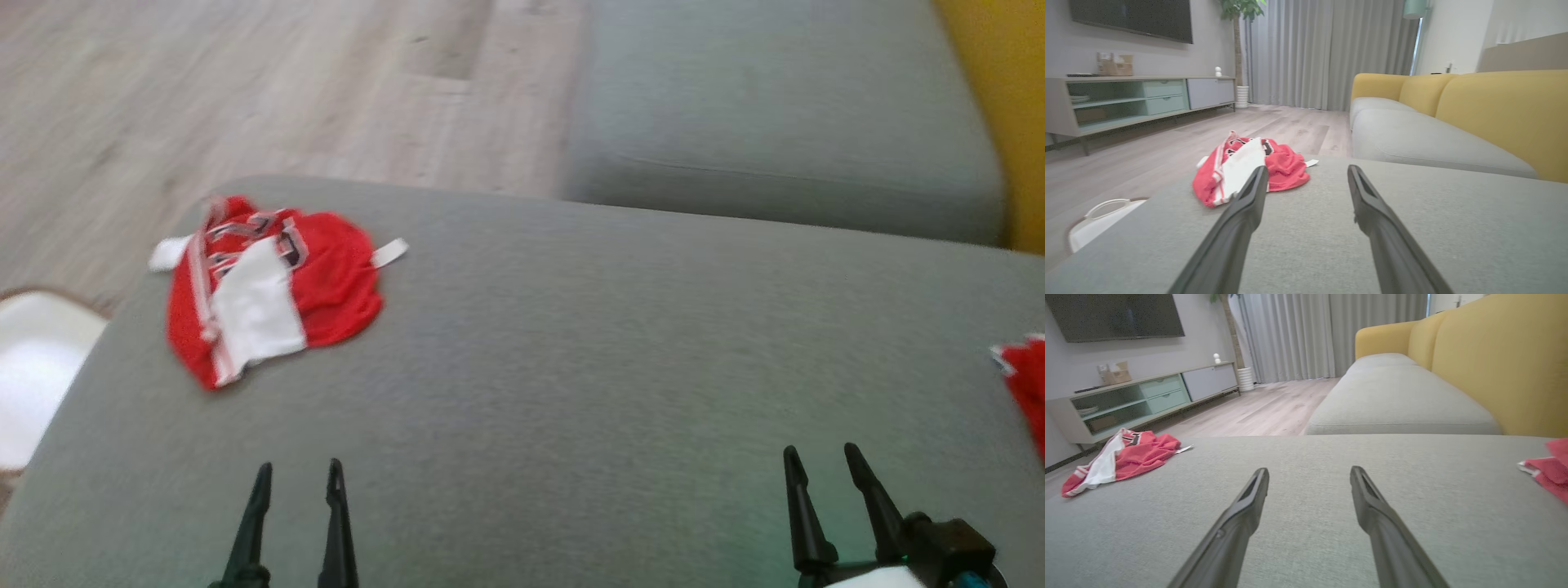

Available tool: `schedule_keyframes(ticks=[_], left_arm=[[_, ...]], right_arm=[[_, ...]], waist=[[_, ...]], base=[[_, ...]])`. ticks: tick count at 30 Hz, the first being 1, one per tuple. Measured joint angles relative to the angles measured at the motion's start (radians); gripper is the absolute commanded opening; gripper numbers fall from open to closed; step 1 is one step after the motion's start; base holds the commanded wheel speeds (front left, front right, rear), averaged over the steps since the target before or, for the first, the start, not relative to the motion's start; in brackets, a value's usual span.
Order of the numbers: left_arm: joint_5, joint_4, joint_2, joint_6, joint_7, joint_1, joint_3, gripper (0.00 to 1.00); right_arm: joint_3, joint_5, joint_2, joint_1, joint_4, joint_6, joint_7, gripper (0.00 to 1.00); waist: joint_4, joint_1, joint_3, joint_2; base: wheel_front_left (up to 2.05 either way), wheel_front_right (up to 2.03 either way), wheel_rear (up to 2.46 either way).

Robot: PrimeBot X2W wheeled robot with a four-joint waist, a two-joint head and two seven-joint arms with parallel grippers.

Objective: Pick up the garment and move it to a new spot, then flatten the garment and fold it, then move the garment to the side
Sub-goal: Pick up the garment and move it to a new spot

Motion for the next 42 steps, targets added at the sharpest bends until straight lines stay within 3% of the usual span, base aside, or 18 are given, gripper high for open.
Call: schedule_keyframes(ticks=[11, 16, 19, 24, 30, 36, 42], left_arm=[[0.001, -0.028, 0.000, 0.021, 0.000, 0.002, 0.043, 1.00], [0.015, -0.048, 0.004, 0.052, 0.000, -0.009, 0.104, 1.00], [0.030, -0.052, 0.021, 0.052, 0.000, -0.081, 0.129, 1.00], [0.028, -0.045, 0.042, 0.032, 0.000, -0.333, 0.159, 1.00], [0.000, 0.222, 0.057, -0.020, 0.105, -0.690, 0.143, 1.00], [-0.023, 0.594, 0.074, 0.004, 0.341, -1.046, 0.165, 1.00], [-0.088, 0.866, 0.112, 0.017, 0.475, -1.166, 0.231, 1.00]], right_arm=[[0.009, 0.001, 0.001, -0.003, 0.000, 0.000, 0.000, 1.00], [0.030, 0.000, -0.003, -0.006, 0.001, 0.000, 0.000, 1.00], [0.038, -0.001, -0.037, -0.006, -0.005, 0.000, 0.000, 1.00], [0.035, -0.018, -0.148, -0.028, -0.032, 0.000, 0.000, 1.00], [0.015, -0.018, -0.278, -0.098, -0.090, 0.000, 0.000, 1.00], [0.015, -0.013, -0.401, -0.152, -0.150, 0.000, 0.000, 1.00], [0.060, 0.024, -0.463, -0.251, -0.232, 0.000, 0.015, 1.00]], waist=[[0.182, 0.0000, 0.019, 0.0000], [0.221, 0.0000, 0.051, 0.0000], [0.226, 0.0000, 0.083, 0.0000], [0.223, 0.0001, 0.171, 0.0000], [0.216, 0.0002, 0.310, 0.0000], [0.203, 0.0003, 0.451, -0.0001], [0.144, 0.0000, 0.551, -0.0001]], base=[[0.00, 0.00, 0.00], [0.00, 0.00, 0.00], [0.00, 0.00, 0.00], [0.00, 0.00, 0.00], [0.00, 0.00, 0.00], [0.00, 0.00, 0.00], [0.00, 0.00, 0.00]])
